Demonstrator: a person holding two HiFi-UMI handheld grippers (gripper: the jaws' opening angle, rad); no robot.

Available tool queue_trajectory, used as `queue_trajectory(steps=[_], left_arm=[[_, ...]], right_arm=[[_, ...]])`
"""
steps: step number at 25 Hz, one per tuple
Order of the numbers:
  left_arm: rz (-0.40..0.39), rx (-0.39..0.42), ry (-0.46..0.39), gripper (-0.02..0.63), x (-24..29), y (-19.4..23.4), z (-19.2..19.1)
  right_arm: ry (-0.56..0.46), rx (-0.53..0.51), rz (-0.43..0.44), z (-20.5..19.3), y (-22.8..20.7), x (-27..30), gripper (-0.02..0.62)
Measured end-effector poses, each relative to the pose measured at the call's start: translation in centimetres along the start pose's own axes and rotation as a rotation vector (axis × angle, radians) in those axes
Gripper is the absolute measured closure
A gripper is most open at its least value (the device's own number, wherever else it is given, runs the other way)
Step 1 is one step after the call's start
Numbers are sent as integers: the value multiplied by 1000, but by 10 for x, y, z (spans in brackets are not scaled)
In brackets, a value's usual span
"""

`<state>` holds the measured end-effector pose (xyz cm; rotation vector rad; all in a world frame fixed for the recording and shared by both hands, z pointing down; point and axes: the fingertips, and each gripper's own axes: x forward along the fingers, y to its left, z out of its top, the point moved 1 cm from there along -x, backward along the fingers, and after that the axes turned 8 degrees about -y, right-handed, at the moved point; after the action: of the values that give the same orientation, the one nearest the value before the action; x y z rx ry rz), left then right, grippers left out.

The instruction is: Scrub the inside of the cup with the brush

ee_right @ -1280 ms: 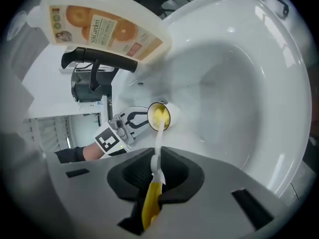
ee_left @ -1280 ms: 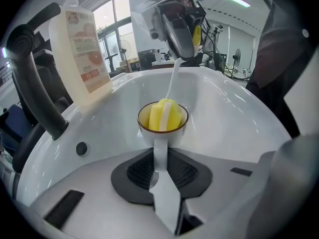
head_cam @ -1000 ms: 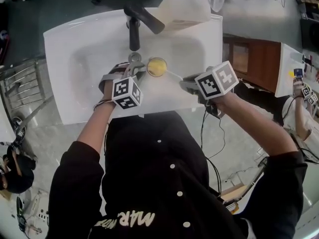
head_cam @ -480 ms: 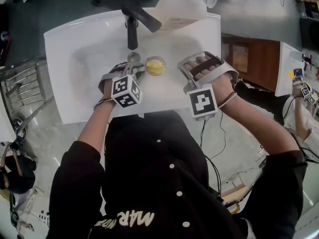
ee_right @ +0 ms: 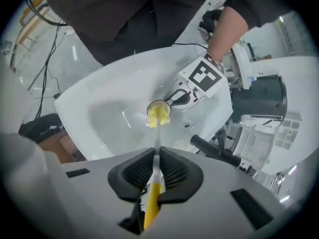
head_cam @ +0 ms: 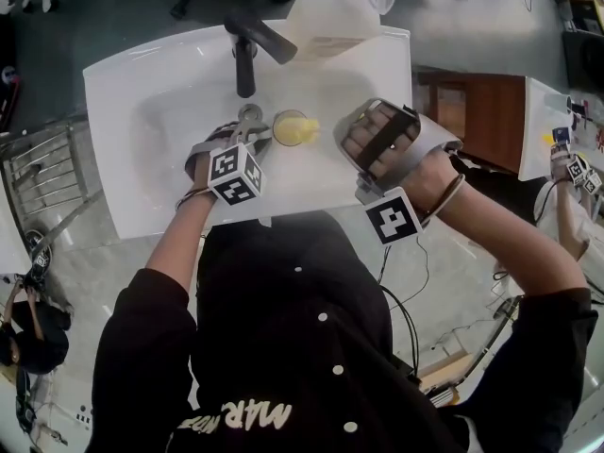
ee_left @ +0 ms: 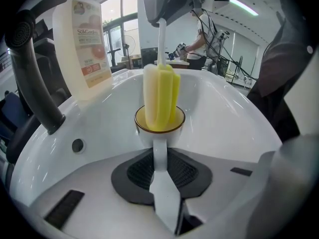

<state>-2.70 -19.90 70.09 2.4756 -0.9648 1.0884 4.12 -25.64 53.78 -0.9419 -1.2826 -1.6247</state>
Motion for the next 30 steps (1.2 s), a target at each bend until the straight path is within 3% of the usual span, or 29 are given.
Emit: queue_trajectory(steps=[4,6,8,10,16,22,24,28,30], left_arm=[[2,-3,6,520,2,0,0],[5,-12,10,520,2,1,0],[5,-23,14,520,2,1,1],[6,-25,19,520,2,1,0],[13,1,28,520,1,0,1],[22,40,33,520,2,-2,2],[24,46,36,521,2,-1,2],[25,48,35,522,2,-2,2],[29,56,38,522,2,0,2]], right_arm=[[-23,-151,16,16,3,29,552],[-29,-178,27,22,4,41,551],[-27,-146,42,25,5,50,552],[-27,-19,64,27,7,59,552],[-114,796,229,13,23,71,552],[-252,1653,459,21,52,67,548],[-321,1909,507,25,53,66,548],[-487,2516,586,35,53,61,546],[-556,2750,598,40,51,58,546]])
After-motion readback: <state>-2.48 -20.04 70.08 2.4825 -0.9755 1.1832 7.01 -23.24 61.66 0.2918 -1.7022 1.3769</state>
